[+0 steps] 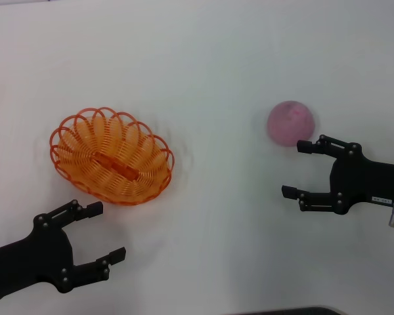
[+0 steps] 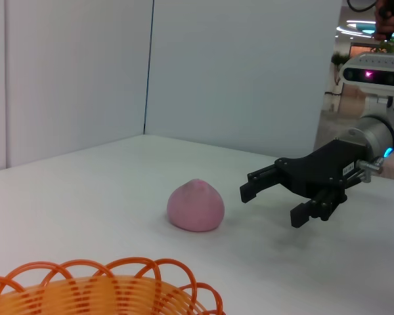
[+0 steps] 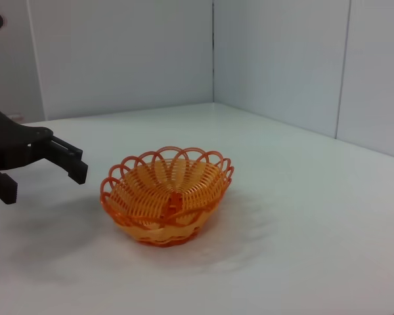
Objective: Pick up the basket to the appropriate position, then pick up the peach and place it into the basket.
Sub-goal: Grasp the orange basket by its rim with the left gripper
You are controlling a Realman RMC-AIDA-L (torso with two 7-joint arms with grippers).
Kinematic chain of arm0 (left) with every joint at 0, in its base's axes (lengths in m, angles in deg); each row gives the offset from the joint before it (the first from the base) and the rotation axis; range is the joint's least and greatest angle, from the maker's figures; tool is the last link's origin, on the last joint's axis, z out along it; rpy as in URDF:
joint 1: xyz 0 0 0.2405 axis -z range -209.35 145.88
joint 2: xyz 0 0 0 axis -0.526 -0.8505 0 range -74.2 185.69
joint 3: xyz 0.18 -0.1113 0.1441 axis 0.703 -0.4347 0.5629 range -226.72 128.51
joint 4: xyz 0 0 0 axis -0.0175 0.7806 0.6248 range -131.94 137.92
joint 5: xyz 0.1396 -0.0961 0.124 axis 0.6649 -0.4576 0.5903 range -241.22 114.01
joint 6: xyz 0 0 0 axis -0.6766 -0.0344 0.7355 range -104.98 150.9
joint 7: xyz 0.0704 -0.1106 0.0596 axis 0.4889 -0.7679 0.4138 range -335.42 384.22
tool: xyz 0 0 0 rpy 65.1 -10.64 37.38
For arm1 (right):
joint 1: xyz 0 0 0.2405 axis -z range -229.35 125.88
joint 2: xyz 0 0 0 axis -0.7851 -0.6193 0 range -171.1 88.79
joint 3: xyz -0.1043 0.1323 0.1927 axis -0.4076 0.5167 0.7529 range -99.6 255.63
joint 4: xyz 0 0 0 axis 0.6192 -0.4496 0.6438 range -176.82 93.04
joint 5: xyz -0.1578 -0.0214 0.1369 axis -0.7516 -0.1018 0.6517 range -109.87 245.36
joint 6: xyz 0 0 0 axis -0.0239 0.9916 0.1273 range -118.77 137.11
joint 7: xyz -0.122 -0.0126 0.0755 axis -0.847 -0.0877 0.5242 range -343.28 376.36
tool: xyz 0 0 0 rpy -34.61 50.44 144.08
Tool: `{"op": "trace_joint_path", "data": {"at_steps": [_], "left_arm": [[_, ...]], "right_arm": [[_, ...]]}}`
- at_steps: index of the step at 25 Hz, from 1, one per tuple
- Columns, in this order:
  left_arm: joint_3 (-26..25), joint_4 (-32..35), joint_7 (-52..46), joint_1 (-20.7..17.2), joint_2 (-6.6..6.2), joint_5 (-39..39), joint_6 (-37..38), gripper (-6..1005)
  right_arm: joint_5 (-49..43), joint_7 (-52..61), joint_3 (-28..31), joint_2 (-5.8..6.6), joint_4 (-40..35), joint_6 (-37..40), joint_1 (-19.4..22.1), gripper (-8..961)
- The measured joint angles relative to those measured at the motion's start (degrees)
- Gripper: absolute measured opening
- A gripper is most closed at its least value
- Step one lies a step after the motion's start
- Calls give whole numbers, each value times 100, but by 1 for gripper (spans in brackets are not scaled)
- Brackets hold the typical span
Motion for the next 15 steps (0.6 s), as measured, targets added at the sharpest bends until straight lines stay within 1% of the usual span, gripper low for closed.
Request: {"op": "trace_joint_path", "data": {"at_steps": [15], "left_arm": [[0, 0, -1, -5, 0, 1, 0, 853]], "right_arm": [[1, 3, -46, -9, 22, -54, -10, 928]]}}
